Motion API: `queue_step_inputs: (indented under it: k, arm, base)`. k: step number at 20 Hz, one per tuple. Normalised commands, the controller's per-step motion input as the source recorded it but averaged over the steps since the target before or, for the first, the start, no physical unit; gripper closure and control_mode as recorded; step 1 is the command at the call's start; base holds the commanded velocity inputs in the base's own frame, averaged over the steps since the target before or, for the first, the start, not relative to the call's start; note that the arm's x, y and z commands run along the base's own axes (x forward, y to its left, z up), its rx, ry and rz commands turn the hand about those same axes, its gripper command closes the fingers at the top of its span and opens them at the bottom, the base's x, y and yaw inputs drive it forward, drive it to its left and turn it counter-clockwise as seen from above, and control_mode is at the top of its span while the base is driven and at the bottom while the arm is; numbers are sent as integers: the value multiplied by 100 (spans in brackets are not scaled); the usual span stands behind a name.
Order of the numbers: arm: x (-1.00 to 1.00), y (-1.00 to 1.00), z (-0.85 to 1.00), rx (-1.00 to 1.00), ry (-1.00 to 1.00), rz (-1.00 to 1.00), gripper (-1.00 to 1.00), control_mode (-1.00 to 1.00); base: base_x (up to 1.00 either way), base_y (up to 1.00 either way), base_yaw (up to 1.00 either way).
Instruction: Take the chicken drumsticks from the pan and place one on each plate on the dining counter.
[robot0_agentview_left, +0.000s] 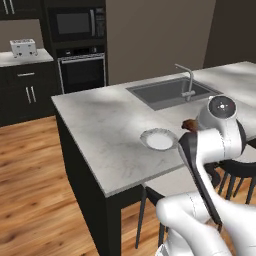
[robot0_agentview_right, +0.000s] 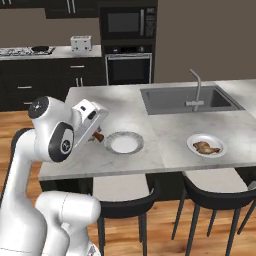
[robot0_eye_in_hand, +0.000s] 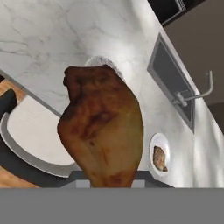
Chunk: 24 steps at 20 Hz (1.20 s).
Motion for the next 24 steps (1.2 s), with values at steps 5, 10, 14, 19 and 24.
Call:
queue_step_inputs:
  k: [5,10,14,19,24]
  arm:
    - [100,0,-39,2,26,-1,100,-100]
    - [90,4,-72,0,15,-1,100,-100]
    - [64,0,-96,0,2,0,100,-100]
    - [43,-1,-93,0,0,-1,100,-100]
    - [47,-2,-68,0,0,0,100,-100]
  base:
    - [0,0,0]
    - [0,0,0]
    - [0,0,0]
    - [0,0,0]
    - [0,0,0]
